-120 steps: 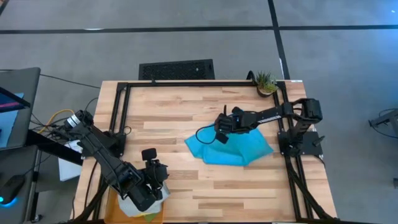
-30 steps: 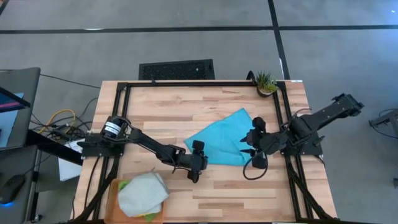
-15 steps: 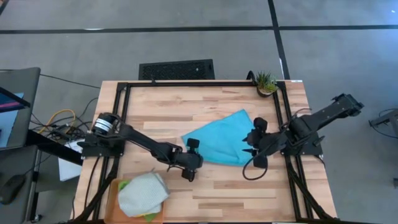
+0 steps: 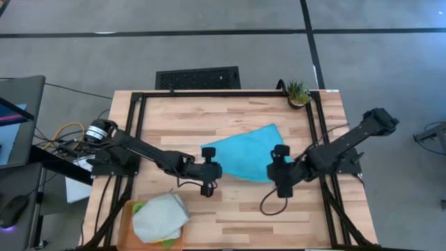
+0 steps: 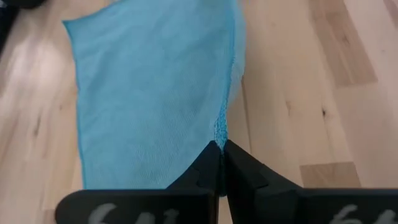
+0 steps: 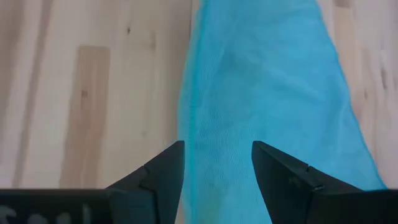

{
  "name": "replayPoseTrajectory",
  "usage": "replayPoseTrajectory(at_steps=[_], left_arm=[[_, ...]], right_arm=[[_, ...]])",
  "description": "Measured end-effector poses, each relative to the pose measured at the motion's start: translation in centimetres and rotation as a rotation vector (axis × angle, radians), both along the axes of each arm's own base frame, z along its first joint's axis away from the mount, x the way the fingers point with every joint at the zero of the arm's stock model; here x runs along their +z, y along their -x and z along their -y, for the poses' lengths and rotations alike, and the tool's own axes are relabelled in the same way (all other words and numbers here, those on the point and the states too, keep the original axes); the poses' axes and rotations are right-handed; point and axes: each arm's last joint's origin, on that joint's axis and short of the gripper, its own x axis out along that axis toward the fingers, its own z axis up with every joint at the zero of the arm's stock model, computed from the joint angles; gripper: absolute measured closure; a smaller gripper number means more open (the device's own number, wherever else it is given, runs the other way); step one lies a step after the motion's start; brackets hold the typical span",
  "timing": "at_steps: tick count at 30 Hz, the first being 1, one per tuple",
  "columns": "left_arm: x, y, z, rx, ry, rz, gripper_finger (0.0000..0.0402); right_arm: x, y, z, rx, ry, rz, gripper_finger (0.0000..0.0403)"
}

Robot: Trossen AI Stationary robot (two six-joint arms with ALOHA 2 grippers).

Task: Fold microfiber towels
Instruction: Fold the blue towel

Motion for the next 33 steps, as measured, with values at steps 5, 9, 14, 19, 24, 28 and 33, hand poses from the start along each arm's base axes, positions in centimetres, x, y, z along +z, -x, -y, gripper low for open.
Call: replayPoseTrajectory(at_steps=[5, 9, 14, 19, 24, 28, 33], left_arm=[[0.6, 0.2, -0.1, 0.008, -0.002, 0.02, 0.0401], [0.6, 0.2, -0.2, 0.019, -0.013, 0.024, 0.0401], [1.0, 0.0, -0.2, 0.035, -0.033, 0.032, 0.0401], [2.3, -0.3, -0.1, 0.039, -0.071, 0.021, 0.0401], [4.1, -0.2, 0.2, 0.05, -0.143, -0.039, 0.0401], [5.2, 0.3, 0.4, 0.079, -0.185, -0.094, 0.0401], [5.9, 1.0, 0.6, 0.107, -0.209, -0.16, 0.0401]], right_arm=[[-2.1, -2.5, -0.5, -0.018, 0.027, 0.019, 0.0191], [-3.3, -4.2, -0.4, 0.011, 0.006, 0.024, 0.0191], [-4.5, -5.7, 0.4, -0.014, -0.022, 0.01, 0.0191], [-5.8, -6.7, 1.3, -0.035, -0.06, -0.038, 0.0191], [-7.0, -6.6, 1.4, -0.047, -0.058, -0.123, 0.0191], [-7.3, -5.9, 1.4, -0.084, -0.047, -0.187, 0.0191], [-7.5, -4.9, 1.8, -0.151, -0.011, -0.286, 0.0191]])
